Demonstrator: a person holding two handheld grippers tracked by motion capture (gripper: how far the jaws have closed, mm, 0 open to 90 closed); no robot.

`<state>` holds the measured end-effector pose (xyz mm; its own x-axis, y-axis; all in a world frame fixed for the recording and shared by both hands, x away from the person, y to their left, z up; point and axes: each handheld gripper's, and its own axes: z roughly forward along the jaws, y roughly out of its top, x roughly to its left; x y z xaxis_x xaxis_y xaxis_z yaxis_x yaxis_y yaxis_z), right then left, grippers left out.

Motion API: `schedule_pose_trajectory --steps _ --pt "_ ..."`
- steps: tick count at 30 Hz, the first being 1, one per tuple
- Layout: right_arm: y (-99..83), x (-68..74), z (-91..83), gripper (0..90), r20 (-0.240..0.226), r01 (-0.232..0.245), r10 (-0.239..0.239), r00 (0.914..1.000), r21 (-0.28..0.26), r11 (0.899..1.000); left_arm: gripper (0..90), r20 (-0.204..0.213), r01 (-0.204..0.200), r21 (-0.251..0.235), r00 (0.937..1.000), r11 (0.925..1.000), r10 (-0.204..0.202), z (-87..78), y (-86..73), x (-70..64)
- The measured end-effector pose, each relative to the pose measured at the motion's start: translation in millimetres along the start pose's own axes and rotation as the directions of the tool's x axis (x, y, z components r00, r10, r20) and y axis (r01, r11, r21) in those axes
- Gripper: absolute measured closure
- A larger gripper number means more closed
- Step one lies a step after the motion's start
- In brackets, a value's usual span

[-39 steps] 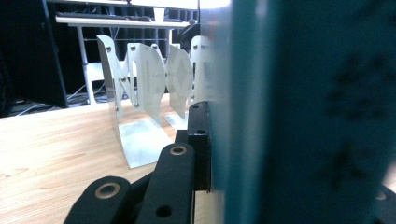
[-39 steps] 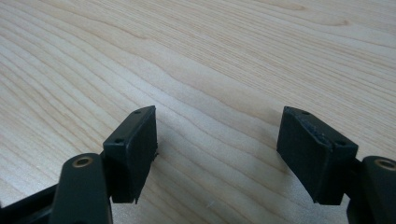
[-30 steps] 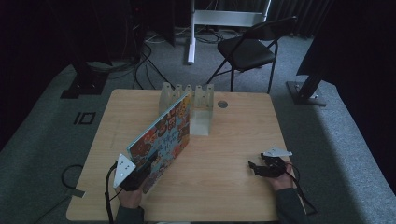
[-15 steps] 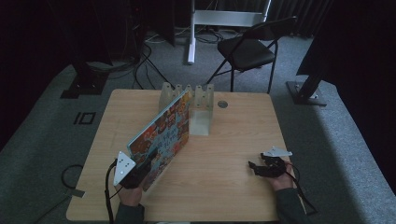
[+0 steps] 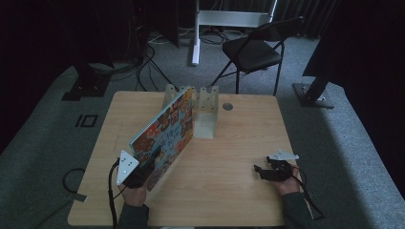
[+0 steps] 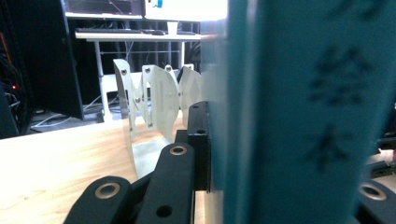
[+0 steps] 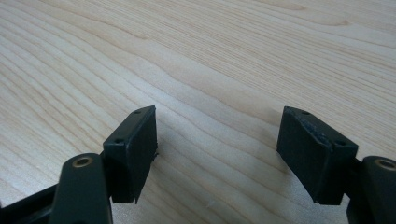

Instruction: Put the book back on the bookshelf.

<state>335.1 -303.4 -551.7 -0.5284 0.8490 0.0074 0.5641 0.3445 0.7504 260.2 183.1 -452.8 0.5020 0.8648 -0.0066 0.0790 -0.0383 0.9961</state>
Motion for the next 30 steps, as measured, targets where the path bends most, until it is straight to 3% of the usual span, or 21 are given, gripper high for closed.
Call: schedule_pose_trajectory --steps 4,30 --pt "0.0 0.0 0.0 28.3 0.0 0.0 0.0 1.0 0.0 1.0 80.9 -0.016 -0.016 0.005 0.9997 0.9999 0.017 2.2 1.6 -0.5" --pt "0.0 0.0 0.0 28.3 0.0 0.0 0.0 1.0 0.0 1.0 80.8 -0.067 -0.019 0.004 0.9975 0.9998 0.019 -0.8 8.8 9.0"
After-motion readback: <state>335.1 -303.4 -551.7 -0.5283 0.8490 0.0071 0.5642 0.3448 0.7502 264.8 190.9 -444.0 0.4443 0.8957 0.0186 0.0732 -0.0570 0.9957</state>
